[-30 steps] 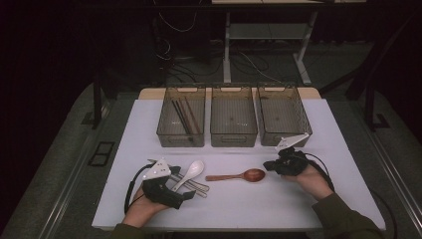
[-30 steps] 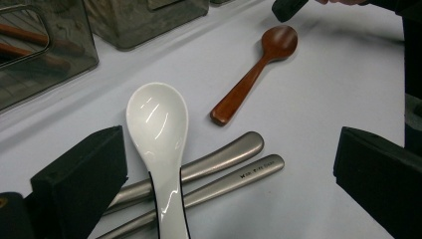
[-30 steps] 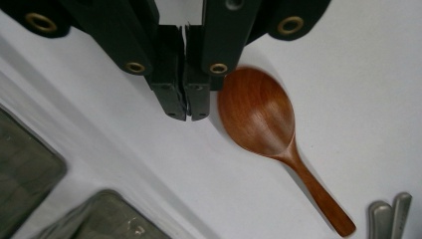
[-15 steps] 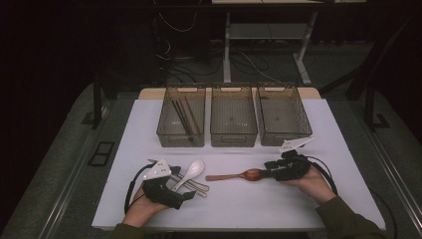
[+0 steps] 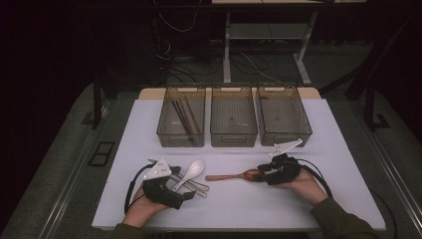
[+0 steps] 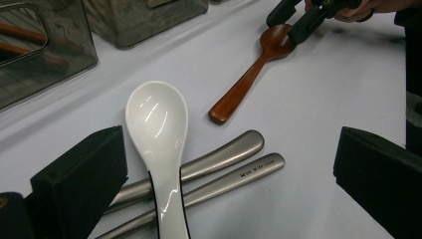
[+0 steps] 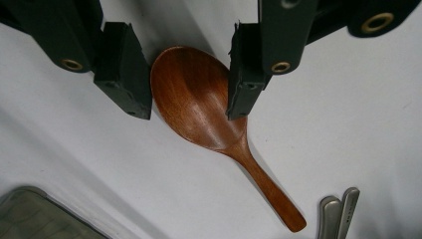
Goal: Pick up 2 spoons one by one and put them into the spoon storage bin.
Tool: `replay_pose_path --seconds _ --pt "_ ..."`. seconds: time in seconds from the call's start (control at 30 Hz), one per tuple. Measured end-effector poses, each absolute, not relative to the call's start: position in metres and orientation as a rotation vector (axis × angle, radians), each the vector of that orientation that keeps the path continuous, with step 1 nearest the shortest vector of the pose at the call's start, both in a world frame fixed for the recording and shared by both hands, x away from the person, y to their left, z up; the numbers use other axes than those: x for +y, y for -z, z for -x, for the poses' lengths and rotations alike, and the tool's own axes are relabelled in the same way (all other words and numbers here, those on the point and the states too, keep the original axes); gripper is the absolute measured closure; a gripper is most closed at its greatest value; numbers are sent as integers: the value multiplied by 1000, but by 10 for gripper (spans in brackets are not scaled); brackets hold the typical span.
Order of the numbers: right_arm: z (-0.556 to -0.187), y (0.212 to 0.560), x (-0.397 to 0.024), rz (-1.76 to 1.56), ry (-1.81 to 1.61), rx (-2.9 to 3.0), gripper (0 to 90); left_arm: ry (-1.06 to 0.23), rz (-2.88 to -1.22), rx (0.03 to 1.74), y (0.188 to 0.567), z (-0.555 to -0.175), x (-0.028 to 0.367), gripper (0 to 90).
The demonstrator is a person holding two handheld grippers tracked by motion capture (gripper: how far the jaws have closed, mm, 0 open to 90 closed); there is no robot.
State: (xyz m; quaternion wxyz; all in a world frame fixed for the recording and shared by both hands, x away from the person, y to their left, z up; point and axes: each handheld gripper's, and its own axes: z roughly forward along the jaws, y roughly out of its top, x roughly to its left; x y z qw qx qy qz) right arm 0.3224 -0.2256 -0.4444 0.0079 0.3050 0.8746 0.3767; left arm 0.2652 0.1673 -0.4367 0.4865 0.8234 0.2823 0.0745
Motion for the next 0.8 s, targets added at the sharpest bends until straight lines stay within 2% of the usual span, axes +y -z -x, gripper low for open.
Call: replay_pose_path --seconds 0.43,0.8 --pt "-319 446 -222 -880 -1131 2765 549 -180 -2004 687 437 -265 167 0" --pt "-316 444 -219 -824 -1115 2789 637 -180 -2005 686 437 -265 167 0"
